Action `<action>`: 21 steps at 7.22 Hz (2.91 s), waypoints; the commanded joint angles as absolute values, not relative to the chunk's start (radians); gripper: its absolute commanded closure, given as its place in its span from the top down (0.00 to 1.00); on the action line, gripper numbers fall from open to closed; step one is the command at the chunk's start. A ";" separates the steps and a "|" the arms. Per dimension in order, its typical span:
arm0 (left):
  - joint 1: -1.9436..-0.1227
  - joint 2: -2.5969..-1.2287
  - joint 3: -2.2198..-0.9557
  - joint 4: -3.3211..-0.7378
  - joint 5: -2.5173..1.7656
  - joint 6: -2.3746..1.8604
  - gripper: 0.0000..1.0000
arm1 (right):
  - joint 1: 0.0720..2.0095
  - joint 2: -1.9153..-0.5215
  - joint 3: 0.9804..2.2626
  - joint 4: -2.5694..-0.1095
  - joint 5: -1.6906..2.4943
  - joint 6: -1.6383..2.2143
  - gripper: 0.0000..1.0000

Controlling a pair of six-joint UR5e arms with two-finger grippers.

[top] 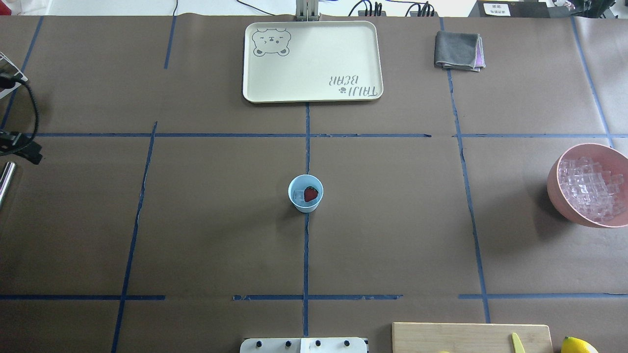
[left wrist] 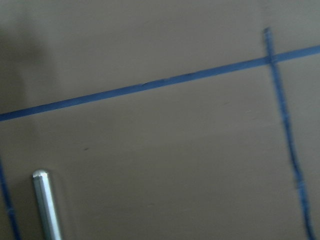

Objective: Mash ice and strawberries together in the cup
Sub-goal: 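Withdraw the left gripper from the cup toward the metal pestle, then lower the left gripper and grasp the metal pestle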

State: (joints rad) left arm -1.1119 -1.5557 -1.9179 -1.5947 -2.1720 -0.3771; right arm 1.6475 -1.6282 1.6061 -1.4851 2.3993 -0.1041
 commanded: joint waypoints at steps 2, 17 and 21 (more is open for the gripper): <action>-1.143 -1.396 -1.734 -2.009 -2.172 -0.432 1.00 | 1.647 -1.628 1.614 -1.483 2.399 -0.101 0.99; -1.069 -1.493 -1.370 -2.419 -2.161 -0.762 0.74 | 1.647 -1.626 1.614 -1.480 2.396 -0.104 1.00; -1.074 -1.486 -1.387 -2.418 -2.172 -0.759 0.00 | 1.647 -1.623 1.614 -1.480 2.398 -0.104 1.00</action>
